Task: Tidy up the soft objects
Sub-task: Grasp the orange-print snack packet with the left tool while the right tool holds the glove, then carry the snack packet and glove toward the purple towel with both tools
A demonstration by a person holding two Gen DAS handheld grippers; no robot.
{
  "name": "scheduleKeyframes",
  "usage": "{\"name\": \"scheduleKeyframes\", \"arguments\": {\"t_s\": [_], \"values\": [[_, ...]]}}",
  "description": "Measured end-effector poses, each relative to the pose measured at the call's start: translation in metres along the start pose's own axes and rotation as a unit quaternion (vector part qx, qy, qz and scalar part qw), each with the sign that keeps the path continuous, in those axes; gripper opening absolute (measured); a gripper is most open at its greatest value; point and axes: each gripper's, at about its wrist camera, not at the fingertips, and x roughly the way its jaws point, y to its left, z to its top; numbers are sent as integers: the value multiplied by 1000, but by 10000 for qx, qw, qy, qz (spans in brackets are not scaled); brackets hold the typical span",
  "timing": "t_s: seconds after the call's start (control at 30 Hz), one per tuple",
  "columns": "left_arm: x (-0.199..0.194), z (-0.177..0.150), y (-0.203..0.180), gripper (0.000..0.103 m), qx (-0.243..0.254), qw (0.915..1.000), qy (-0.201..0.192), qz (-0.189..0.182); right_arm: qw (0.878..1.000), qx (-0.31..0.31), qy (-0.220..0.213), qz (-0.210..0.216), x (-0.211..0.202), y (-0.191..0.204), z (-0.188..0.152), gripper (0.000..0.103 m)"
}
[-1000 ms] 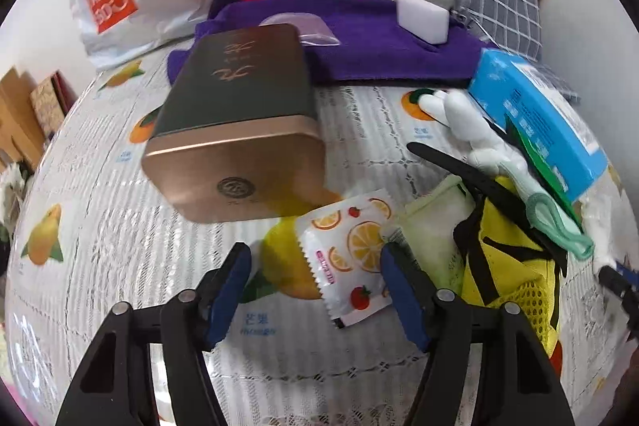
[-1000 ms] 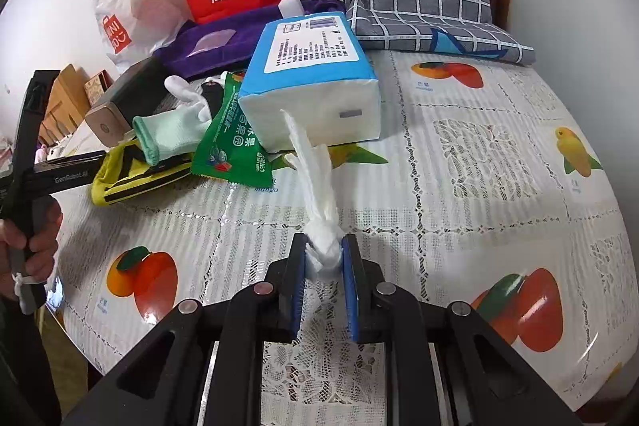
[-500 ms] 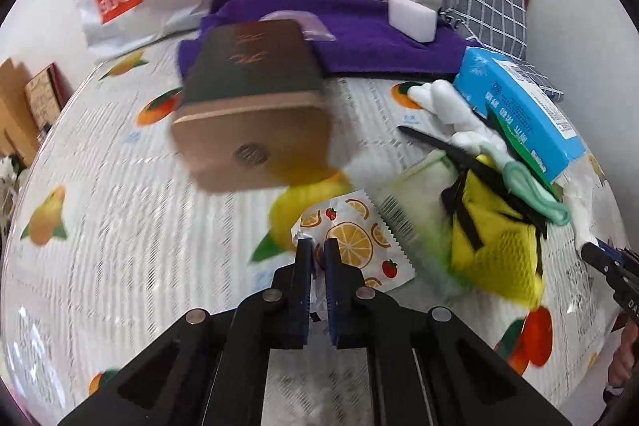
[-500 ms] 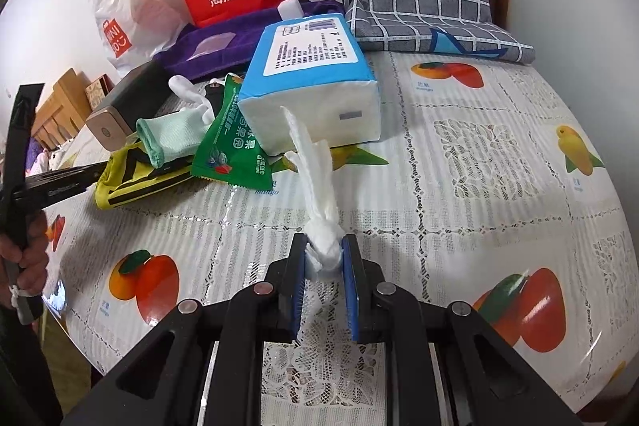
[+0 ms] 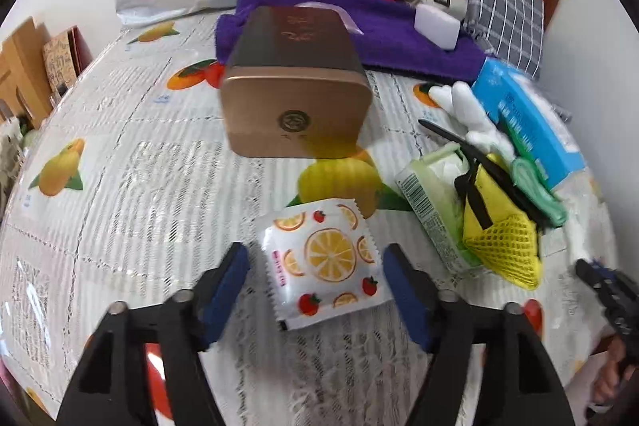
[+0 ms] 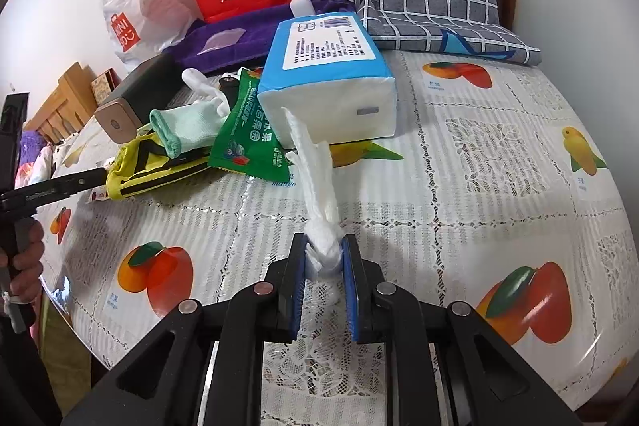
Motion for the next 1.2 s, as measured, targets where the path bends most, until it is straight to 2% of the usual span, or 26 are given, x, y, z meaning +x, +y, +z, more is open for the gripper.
{"name": "scheduleKeyframes", "arguments": {"t_s": [0.1,0.17,0.23,0.3,0.47,0.67,0.93,1.2], "values": [[7,-1,-17,78,252,9987,-15,444,10000,-4,-46,10,-3,1,1,17],[8,-1,-19,77,181,9989,-59,434,9998,-35,-170,16,-10,2,3,17],[8,1,-20,63,211,9990,-109,384,9995,-37,-293,67,-17,3,7,17],[6,2,-23,37,284,9990,-159,319,9992,-20,-360,171,-23,3,11,17],[4,5,-26,24,325,9992,-118,191,9988,-106,-452,168,-32,8,22,17],[-6,6,-8,22,-41,9998,23,-181,9985,-173,-506,141,-37,12,35,17],[-42,20,5,22,-119,9994,-231,-243,9980,-203,-557,212,-40,19,57,17],[-67,51,15,22,-234,9983,-501,-209,9980,-159,-564,230,-39,23,86,17]]}}
